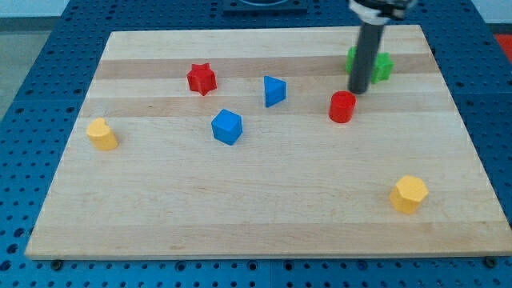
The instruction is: Move the red circle to the top of the blue triangle
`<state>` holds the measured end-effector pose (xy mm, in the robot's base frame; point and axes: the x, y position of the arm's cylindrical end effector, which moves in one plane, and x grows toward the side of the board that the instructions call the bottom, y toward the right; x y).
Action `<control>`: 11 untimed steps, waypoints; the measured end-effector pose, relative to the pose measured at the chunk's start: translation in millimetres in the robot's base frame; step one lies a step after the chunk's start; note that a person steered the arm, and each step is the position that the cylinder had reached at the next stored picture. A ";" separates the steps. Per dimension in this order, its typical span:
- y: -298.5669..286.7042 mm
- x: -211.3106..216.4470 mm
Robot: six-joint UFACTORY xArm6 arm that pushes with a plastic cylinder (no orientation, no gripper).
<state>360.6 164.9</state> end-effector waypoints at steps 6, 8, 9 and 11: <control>-67.0 -8.4; -78.0 -25.7; -130.5 -27.2; -79.0 -53.8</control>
